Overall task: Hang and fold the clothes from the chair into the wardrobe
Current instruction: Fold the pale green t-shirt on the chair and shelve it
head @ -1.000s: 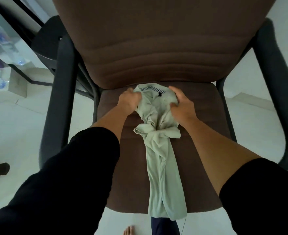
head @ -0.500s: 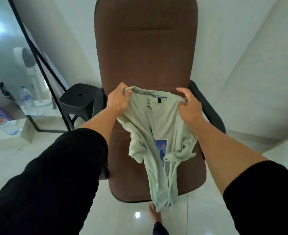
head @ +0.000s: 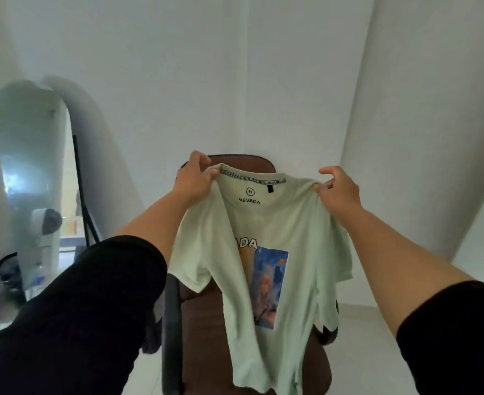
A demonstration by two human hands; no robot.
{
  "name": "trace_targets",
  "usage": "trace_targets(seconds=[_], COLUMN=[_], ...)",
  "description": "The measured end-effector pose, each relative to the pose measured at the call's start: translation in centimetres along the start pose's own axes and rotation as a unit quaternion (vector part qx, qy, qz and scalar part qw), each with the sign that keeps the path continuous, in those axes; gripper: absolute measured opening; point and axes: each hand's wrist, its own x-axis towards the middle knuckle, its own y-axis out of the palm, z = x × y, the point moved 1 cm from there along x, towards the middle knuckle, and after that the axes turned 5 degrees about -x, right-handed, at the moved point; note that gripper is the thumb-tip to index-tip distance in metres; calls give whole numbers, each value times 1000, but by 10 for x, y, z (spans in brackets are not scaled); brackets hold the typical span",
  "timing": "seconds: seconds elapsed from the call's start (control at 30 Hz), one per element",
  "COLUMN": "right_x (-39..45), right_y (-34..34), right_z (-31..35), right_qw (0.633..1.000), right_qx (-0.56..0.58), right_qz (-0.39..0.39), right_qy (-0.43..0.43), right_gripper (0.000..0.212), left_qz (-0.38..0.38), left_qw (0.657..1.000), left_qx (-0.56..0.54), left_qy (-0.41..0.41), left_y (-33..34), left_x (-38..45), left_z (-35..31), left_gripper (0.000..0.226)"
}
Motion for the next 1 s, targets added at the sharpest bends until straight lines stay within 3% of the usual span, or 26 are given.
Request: trace_targets(seconds=[0.13,0.17,0.27,0.4,0.57,0.73,0.83,1.0], right_x=[-4,-5,-4,-5,0,8,13,13], right_y=[-5,-3,6,23,33,30,29,28], right_z=[15,18,31,46,42,30,21,5], right_qw=[997,996,988,967,957,951,952,948], right_qx=[73,89,129,164,167,165,171,208], right_qz=[10,23,89,192,233,252,249,235], right_qy=[18,21,19,-33,-54,-64,-59,-59], right_gripper=[34,34,35,40,37,34,35,37], left_qz=[40,57,112,173,174,194,184,49], left_qw=[997,995,977,937,943,949,952,976], left_qx=[-63,-81,-160,-251,-208,-179,-175,-128], left_qy=[-8,-13,-84,-169,-194,-174,-171,-170], left_y=[-3,0,16,44,57,69,81,92], left_x=[1,0,-6,-9,1,1,4,17], left_z=[-20,-25,-39,-55,-54,-62,-68,-83], left_gripper=[11,18,36,24,42,32,30,25])
